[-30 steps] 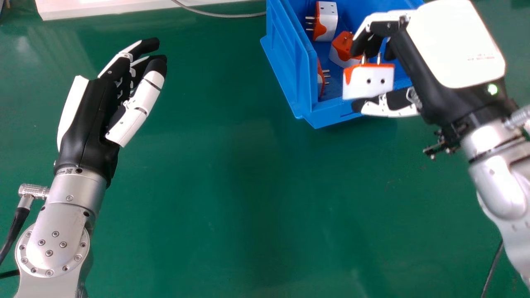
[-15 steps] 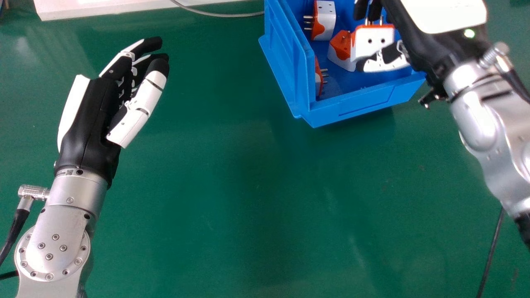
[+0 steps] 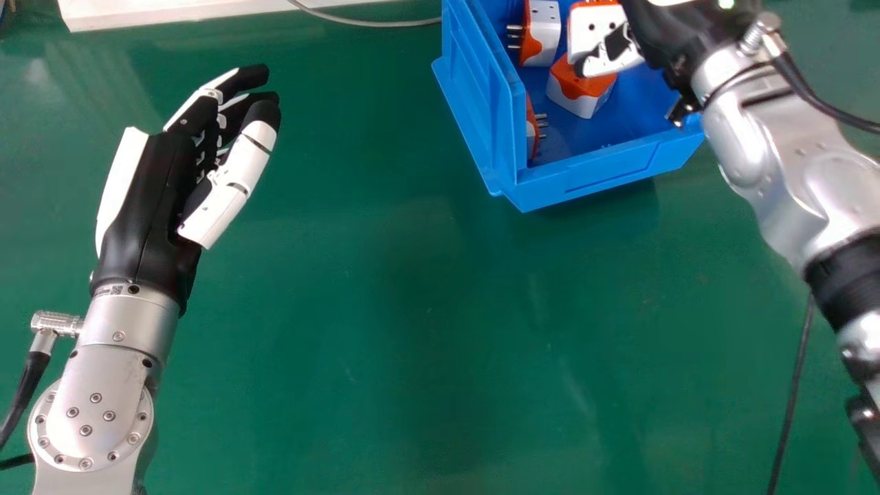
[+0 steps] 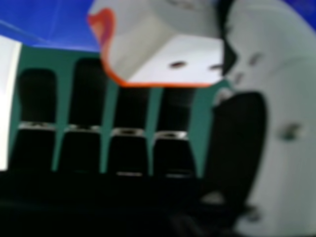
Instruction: Pick all objects and put in blue box
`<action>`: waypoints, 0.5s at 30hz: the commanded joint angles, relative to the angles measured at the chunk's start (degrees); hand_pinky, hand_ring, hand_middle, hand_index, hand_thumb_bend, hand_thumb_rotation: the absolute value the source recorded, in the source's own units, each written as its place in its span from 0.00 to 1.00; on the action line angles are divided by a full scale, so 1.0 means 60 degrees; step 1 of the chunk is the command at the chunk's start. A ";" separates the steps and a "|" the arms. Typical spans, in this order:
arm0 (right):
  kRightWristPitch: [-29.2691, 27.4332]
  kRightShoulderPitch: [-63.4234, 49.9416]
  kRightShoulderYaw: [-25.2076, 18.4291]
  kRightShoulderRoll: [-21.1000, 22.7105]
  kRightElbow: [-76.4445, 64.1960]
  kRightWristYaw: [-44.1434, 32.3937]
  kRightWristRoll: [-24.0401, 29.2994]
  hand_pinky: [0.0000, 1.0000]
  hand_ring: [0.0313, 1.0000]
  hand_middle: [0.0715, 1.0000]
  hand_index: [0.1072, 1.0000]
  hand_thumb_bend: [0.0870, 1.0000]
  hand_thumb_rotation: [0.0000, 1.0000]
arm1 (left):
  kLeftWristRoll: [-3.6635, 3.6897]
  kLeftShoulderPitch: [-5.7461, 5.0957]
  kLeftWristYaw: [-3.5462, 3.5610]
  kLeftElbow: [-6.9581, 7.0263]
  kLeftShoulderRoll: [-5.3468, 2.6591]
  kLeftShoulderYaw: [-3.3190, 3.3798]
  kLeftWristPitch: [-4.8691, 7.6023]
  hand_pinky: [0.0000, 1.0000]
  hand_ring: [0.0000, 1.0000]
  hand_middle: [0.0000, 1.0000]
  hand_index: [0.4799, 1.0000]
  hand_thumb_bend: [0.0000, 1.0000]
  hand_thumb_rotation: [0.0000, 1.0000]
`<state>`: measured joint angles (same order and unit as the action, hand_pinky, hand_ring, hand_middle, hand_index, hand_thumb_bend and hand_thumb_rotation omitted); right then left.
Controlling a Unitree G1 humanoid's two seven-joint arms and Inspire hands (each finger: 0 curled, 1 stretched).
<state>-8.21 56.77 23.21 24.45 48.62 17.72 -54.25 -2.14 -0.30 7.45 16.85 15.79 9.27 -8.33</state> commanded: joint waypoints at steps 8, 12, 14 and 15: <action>0.0400 0.1704 0.0782 -0.0708 0.2061 0.0786 0.0039 0.34 0.42 0.47 0.43 0.45 0.00 | -0.0105 -0.0143 -0.0109 0.0374 -0.0029 -0.0043 0.0142 0.78 0.85 0.82 0.69 0.36 0.71; 0.0586 0.1943 0.1075 -0.0917 0.2533 0.0722 0.0065 0.34 0.43 0.46 0.42 0.45 0.00 | -0.0120 -0.0234 -0.0121 0.0519 -0.0044 -0.0048 0.0096 0.78 0.85 0.82 0.69 0.35 0.70; 0.0642 0.1975 0.1188 -0.0972 0.2641 0.0694 0.0075 0.34 0.43 0.46 0.42 0.45 0.00 | -0.0126 -0.0260 -0.0127 0.0520 -0.0043 -0.0048 0.0109 0.77 0.84 0.82 0.69 0.35 0.70; 0.0665 0.1975 0.1232 -0.0992 0.2680 0.0698 0.0088 0.34 0.43 0.46 0.42 0.45 0.00 | -0.0127 -0.0273 -0.0129 0.0526 -0.0041 -0.0047 0.0110 0.77 0.84 0.82 0.69 0.35 0.70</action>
<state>-4.70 65.39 30.44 18.25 64.98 21.04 -54.16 -2.39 -1.62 7.28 18.38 15.58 8.80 -8.27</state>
